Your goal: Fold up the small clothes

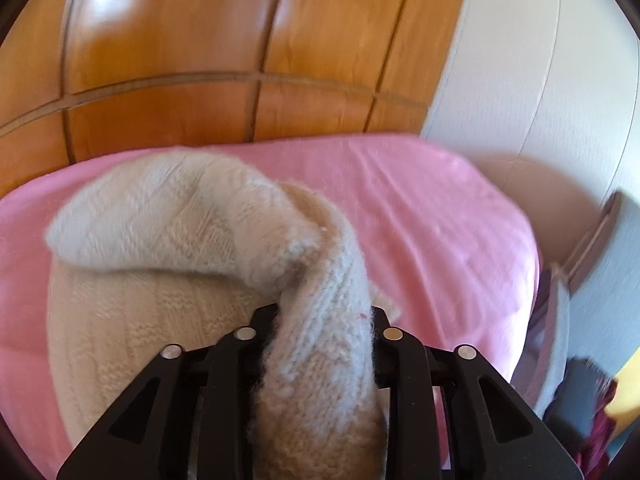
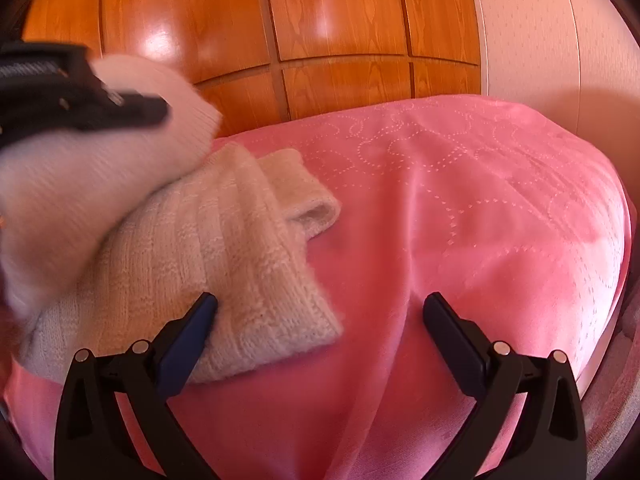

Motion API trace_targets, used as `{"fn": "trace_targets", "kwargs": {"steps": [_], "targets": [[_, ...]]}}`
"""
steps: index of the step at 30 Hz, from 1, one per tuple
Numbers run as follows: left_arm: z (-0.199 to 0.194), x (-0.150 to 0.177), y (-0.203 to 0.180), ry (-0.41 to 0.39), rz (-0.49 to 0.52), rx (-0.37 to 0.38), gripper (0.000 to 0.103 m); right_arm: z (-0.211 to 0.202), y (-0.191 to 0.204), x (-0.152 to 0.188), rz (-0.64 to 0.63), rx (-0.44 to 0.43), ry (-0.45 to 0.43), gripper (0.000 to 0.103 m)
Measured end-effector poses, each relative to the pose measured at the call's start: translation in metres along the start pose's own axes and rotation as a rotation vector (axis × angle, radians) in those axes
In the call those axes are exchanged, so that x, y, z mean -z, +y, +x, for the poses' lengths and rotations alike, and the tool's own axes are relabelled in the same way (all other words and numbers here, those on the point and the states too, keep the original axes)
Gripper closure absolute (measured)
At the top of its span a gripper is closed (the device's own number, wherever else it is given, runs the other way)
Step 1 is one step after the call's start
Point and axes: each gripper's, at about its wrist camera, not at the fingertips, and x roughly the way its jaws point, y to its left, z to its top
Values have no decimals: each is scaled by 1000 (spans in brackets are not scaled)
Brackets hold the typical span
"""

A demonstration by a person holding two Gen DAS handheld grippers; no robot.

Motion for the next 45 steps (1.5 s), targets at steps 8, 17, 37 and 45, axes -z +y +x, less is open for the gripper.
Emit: {"fn": "trace_targets", "kwargs": {"steps": [8,17,37,45], "targets": [[-42,4,-10,-88,-11,137,38,1,1,1,-7,-5,-16,2],[-99,33,71,-266,-268,-167,38,-3,0,5,-16,-12,-20,2],[-78,75,90,-82,-150,-262,37,-18,-39,-71,433,-418,204,3],[-74,69,82,-56,-99,-312,37,10,-11,-62,375,-431,324,60]]}}
